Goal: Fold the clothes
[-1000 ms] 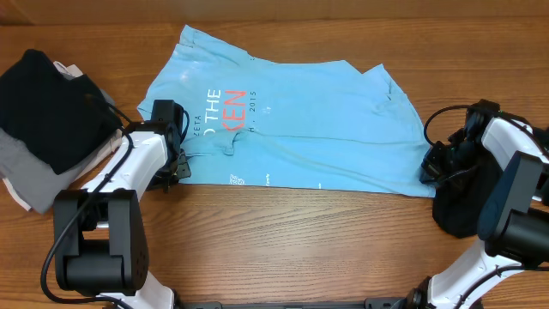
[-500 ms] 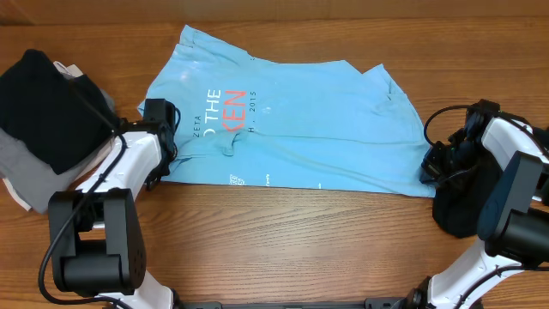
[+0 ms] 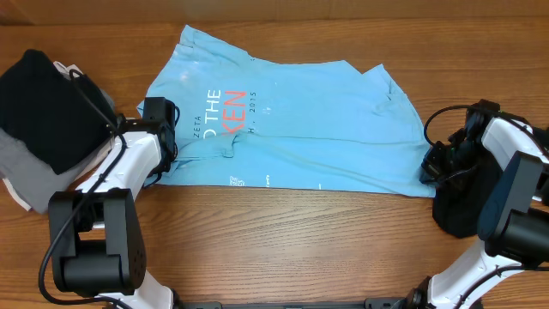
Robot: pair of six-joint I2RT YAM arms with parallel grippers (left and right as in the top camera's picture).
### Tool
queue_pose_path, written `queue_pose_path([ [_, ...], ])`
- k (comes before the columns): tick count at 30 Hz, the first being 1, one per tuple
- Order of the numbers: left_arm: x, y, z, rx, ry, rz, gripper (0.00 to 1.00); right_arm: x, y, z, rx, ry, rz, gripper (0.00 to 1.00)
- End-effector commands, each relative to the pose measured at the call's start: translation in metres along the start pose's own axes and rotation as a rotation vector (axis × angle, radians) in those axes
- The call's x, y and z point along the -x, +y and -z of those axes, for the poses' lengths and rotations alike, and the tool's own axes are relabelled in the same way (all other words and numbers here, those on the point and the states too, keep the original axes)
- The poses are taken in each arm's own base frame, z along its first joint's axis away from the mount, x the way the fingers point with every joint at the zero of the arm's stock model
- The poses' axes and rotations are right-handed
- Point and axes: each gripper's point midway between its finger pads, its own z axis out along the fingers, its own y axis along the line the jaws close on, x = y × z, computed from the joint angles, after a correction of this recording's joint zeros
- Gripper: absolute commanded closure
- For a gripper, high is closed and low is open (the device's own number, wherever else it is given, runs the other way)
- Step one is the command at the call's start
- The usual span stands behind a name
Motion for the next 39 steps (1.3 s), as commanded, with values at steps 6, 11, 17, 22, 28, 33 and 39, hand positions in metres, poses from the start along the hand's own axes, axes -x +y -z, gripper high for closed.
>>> queue_pose_path([
  [6,0.01,-0.11,0.086,-0.775,-0.02,-0.114,0.86,0.012,-0.012,-0.018,-0.017,-0.019,0.032,0.93],
  [11,-0.002,-0.116,0.066,-0.718,0.032,-0.122,0.89,0.01,-0.012,-0.018,-0.013,-0.009,0.033,0.93],
  [17,-0.029,-0.113,0.028,-0.563,0.128,-0.18,0.88,0.006,-0.019,-0.018,-0.052,0.005,0.026,0.93],
  [22,-0.062,-0.104,0.009,-0.503,0.234,-0.198,0.86,-0.001,-0.033,-0.017,-0.121,0.026,-0.017,0.93],
  [28,-0.093,-0.095,-0.002,-0.474,0.319,-0.205,0.88,-0.007,-0.053,-0.012,-0.234,0.03,-0.096,0.93],
  [33,-0.108,-0.087,0.001,-0.453,0.385,-0.217,0.94,-0.002,-0.054,0.0,-0.216,-0.013,-0.127,0.93],
  [39,-0.091,-0.079,0.029,-0.524,0.306,-0.182,0.94,0.01,-0.032,0.05,-0.133,-0.194,-0.091,0.93],
])
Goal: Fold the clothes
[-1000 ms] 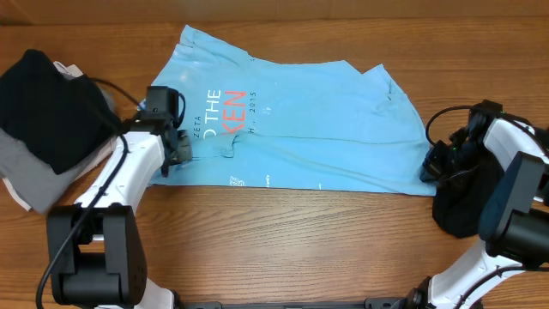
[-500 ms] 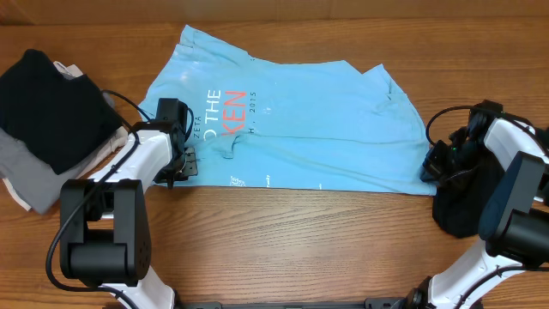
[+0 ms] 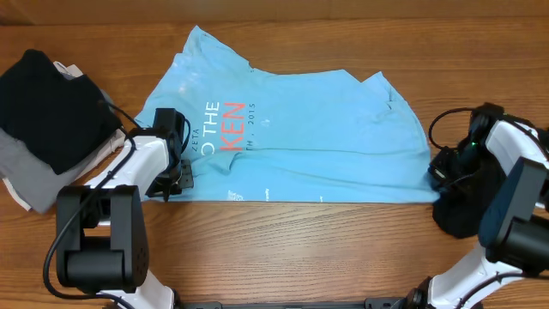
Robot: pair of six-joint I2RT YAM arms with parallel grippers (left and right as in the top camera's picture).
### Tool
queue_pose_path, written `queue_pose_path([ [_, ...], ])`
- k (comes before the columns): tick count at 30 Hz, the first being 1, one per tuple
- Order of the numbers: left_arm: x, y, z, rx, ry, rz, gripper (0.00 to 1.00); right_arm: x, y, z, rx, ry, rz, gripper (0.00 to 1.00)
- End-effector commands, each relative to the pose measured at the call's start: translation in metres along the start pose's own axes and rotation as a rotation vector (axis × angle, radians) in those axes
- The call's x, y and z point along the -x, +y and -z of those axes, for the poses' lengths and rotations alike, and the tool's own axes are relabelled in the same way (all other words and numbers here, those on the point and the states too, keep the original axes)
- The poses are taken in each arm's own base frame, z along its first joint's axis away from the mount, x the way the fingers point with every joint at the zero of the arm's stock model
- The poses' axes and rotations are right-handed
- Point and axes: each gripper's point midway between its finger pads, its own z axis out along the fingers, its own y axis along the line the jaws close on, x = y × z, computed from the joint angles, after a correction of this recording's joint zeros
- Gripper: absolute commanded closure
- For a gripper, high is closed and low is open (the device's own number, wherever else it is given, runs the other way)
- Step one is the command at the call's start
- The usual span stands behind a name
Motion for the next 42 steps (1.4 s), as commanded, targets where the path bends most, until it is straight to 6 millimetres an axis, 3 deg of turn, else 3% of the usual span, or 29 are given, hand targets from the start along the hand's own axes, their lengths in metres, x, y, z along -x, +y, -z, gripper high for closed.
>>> queue_pose_path([
  [1,-0.012,0.003,0.017,-0.043,-0.03,0.029,0.93,0.014,-0.001,0.045,0.035,-0.166,0.0,0.93],
  [2,-0.005,0.004,0.03,-0.059,-0.083,0.041,0.91,0.014,0.003,0.05,0.059,-0.178,0.012,0.93],
  [3,0.004,0.002,0.046,-0.095,-0.157,0.056,0.66,0.015,0.013,0.061,0.116,-0.207,0.037,0.92],
  [5,0.02,-0.007,0.07,-0.183,-0.266,0.057,0.35,0.017,0.027,0.076,0.2,-0.255,0.081,0.83],
  [7,0.036,-0.023,0.097,-0.297,-0.379,-0.017,0.24,0.017,0.048,0.092,0.314,-0.298,0.183,0.8],
  [10,0.053,-0.03,0.126,-0.36,-0.443,-0.041,0.24,0.01,0.076,0.112,0.457,-0.332,0.317,0.61],
  [13,0.082,-0.032,0.155,-0.371,-0.497,-0.049,0.2,-0.003,0.099,0.121,0.542,-0.328,0.452,0.52],
  [15,0.106,-0.035,0.17,-0.371,-0.532,-0.075,0.14,-0.011,0.112,0.123,0.578,-0.325,0.523,0.36],
  [16,0.127,-0.036,0.179,-0.368,-0.557,-0.09,0.13,-0.016,0.117,0.124,0.592,-0.319,0.553,0.24],
  [18,0.151,-0.037,0.182,-0.367,-0.572,-0.088,0.12,-0.021,0.123,0.125,0.612,-0.311,0.575,0.0],
  [23,0.218,-0.04,0.166,-0.391,-0.572,-0.061,0.11,-0.025,0.124,0.125,0.627,-0.296,0.577,0.0],
  [28,0.285,-0.041,0.111,-0.365,-0.569,-0.068,0.14,-0.027,0.123,0.124,0.623,-0.284,0.573,0.0],
  [30,0.3,-0.043,0.089,-0.354,-0.576,-0.075,0.15,-0.028,0.122,0.123,0.622,-0.28,0.572,0.0],
  [37,0.321,-0.056,0.03,-0.354,-0.578,-0.069,0.2,-0.029,0.122,0.123,0.621,-0.275,0.57,0.0],
  [42,0.333,-0.053,0.024,-0.325,-0.62,-0.059,0.19,-0.029,0.122,0.123,0.621,-0.274,0.569,0.01],
])
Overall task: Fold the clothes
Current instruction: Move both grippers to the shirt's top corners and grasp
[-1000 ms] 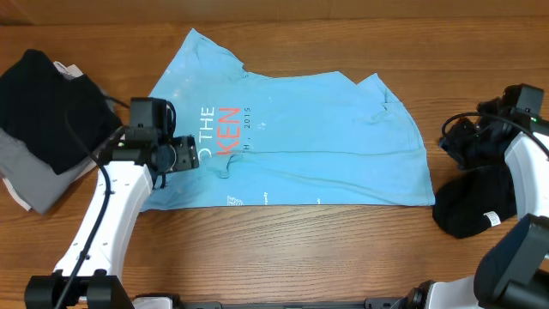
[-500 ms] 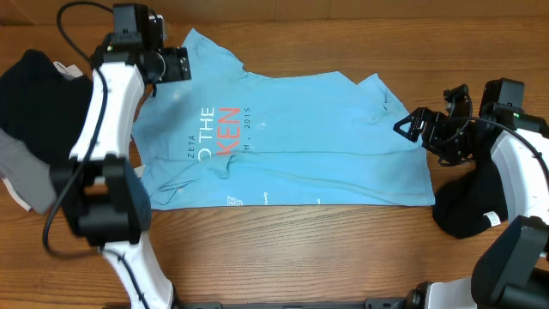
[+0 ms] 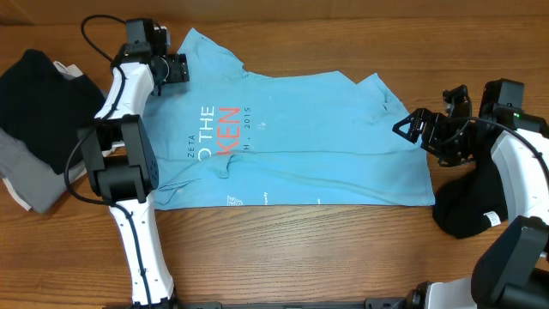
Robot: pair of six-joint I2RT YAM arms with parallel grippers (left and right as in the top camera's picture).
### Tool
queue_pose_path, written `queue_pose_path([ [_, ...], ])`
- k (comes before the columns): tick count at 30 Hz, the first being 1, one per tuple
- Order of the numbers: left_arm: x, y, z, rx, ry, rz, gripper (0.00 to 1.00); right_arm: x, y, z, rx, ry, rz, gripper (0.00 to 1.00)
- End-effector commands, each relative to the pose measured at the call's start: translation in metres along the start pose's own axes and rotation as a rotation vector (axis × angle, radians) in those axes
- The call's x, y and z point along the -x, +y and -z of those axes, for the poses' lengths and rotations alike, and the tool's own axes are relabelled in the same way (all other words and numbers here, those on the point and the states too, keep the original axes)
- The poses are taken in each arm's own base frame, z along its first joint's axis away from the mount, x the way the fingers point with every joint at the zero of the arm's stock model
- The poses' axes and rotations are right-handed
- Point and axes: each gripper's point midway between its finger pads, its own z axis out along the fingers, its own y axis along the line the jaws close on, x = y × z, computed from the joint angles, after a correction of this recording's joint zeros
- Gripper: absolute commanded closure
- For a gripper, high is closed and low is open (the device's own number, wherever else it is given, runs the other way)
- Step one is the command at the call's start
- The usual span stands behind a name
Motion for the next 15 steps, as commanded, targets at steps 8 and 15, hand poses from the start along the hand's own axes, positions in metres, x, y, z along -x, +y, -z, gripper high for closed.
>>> queue_pose_path([
  [8,-0.027,-0.013,-0.025,-0.063,0.078,-0.018,0.49,0.011,0.007,0.01,0.004,-0.048,0.042,0.03],
  [15,-0.037,-0.016,-0.024,-0.063,0.121,-0.004,0.82,0.022,-0.002,0.009,-0.043,-0.087,0.017,0.03],
])
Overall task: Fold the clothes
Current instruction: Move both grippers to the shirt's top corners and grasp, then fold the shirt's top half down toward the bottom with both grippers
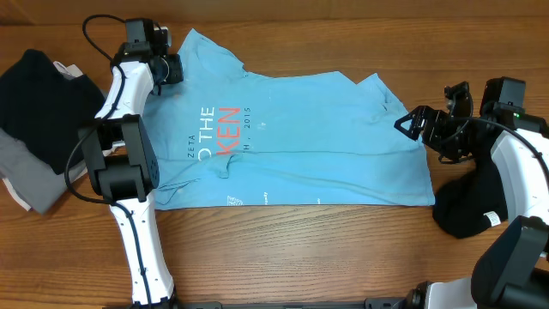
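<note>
A light blue T-shirt (300, 146) with red and white lettering lies spread across the wooden table (300, 249), its near hem straight and parallel to the front edge. My left gripper (171, 69) sits at the shirt's far left edge by the sleeve, its fingers drawn together on the cloth. My right gripper (412, 123) hovers open just off the shirt's right edge, near the far right sleeve, with nothing between its fingers.
A pile of black and grey clothes (43, 112) lies at the left edge of the table. A crumpled black garment (467, 206) sits at the right, under my right arm. Both arms' cables loop above the table.
My left gripper's fingers, spread 0.5 s ago at the shirt's far left edge, now look drawn together there. My right gripper has shifted very slightly to the right and stays open. The shirt has not moved.
First both grippers were low at the shirt's near corners. Then the near hem lay straighter and closer to the front edge. Later both had left the hem, the left at the far left sleeve, the right open by the right edge, where they remain.
</note>
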Robot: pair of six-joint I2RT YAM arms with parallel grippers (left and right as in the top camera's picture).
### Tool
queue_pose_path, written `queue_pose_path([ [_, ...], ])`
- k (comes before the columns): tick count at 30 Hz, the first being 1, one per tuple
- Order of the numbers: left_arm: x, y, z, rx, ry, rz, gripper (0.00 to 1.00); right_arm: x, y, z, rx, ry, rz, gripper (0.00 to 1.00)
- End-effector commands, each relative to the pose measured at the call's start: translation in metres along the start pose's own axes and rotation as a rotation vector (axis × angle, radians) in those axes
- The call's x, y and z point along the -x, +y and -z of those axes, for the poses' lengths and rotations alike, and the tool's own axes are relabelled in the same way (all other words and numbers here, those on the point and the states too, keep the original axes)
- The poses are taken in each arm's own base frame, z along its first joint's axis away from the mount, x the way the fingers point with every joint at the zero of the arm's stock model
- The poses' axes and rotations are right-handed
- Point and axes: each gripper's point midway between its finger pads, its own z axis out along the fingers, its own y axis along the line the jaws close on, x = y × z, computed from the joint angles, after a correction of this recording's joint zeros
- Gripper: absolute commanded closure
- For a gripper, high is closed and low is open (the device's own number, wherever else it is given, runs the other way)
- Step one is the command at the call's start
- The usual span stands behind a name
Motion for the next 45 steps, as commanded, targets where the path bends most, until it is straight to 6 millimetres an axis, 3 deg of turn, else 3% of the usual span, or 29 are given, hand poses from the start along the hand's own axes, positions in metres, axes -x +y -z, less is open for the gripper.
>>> queue_pose_path([
  [1,-0.032,-0.012,-0.022,-0.037,0.095,0.042,0.87,0.012,-0.008,0.007,-0.068,-0.046,-0.024,0.03],
  [3,-0.034,-0.01,-0.022,-0.034,0.102,0.082,0.95,0.015,-0.013,0.004,-0.089,-0.051,-0.025,0.03],
  [6,-0.038,-0.012,-0.021,-0.037,0.121,0.121,0.96,0.024,-0.02,0.001,-0.114,-0.077,-0.014,0.09],
  [8,-0.041,-0.021,-0.02,-0.091,0.136,0.125,0.96,0.038,-0.031,-0.002,-0.169,-0.127,-0.008,0.15],
  [13,-0.048,-0.05,-0.012,-0.263,0.186,0.171,0.96,0.066,-0.044,-0.022,-0.253,-0.167,0.041,0.15],
  [17,-0.06,-0.056,-0.007,-0.287,0.242,0.185,0.96,0.101,-0.035,-0.049,-0.241,-0.14,0.079,0.11],
  [23,-0.071,-0.055,-0.005,-0.28,0.286,0.195,0.96,0.148,-0.014,-0.108,-0.235,-0.141,0.266,0.09],
  [28,-0.072,-0.053,-0.005,-0.269,0.29,0.195,0.95,0.15,-0.014,-0.159,-0.217,-0.15,0.333,0.12],
  [30,-0.072,-0.053,-0.005,-0.265,0.291,0.194,0.95,0.144,-0.018,-0.177,-0.216,-0.135,0.339,0.19],
  [36,-0.073,-0.053,-0.005,-0.262,0.293,0.194,0.95,0.152,-0.018,-0.185,-0.241,-0.174,0.356,0.34],
  [43,-0.073,-0.053,-0.005,-0.263,0.293,0.194,0.95,0.133,-0.014,-0.209,-0.297,-0.128,0.385,0.37],
  [45,-0.073,-0.053,-0.005,-0.262,0.295,0.195,0.95,0.129,-0.02,-0.216,-0.356,-0.125,0.371,0.47],
])
